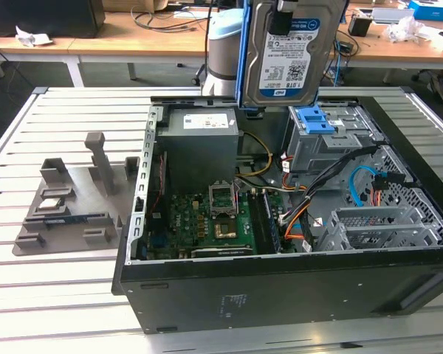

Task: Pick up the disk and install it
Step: 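Pick up the disk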

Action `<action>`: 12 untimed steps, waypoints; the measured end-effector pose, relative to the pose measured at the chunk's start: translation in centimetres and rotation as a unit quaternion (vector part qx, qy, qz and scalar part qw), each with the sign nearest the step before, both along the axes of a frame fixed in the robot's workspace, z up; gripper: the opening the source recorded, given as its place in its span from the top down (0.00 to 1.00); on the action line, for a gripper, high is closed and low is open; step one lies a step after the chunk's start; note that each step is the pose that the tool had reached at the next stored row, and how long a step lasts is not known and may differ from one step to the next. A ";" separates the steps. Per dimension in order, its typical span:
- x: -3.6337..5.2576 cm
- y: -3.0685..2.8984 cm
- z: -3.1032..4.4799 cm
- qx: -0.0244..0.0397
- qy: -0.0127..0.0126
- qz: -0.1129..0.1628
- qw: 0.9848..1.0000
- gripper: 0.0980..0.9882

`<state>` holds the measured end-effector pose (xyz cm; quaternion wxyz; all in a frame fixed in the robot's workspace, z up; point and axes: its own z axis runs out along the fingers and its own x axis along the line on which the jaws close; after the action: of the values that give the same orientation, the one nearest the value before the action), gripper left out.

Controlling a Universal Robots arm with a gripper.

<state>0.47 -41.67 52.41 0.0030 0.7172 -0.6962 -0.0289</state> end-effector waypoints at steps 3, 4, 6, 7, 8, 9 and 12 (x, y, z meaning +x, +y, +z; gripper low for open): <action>0.00 -0.55 0.00 0.000 0.000 0.000 1.000 0.70; 0.00 -0.67 0.00 0.000 0.000 0.000 1.000 0.70; 0.00 -0.94 0.00 0.000 0.000 0.000 1.000 0.70; 0.00 -1.06 0.00 0.000 0.000 0.000 1.000 0.70; 0.00 -1.23 0.00 0.000 0.000 0.000 1.000 0.70; 0.00 -1.35 0.00 0.000 0.000 0.000 1.000 0.70; 0.01 -1.85 0.00 0.000 0.000 0.000 1.000 0.70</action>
<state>0.48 -43.52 52.41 0.0030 0.7172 -0.6962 -0.0289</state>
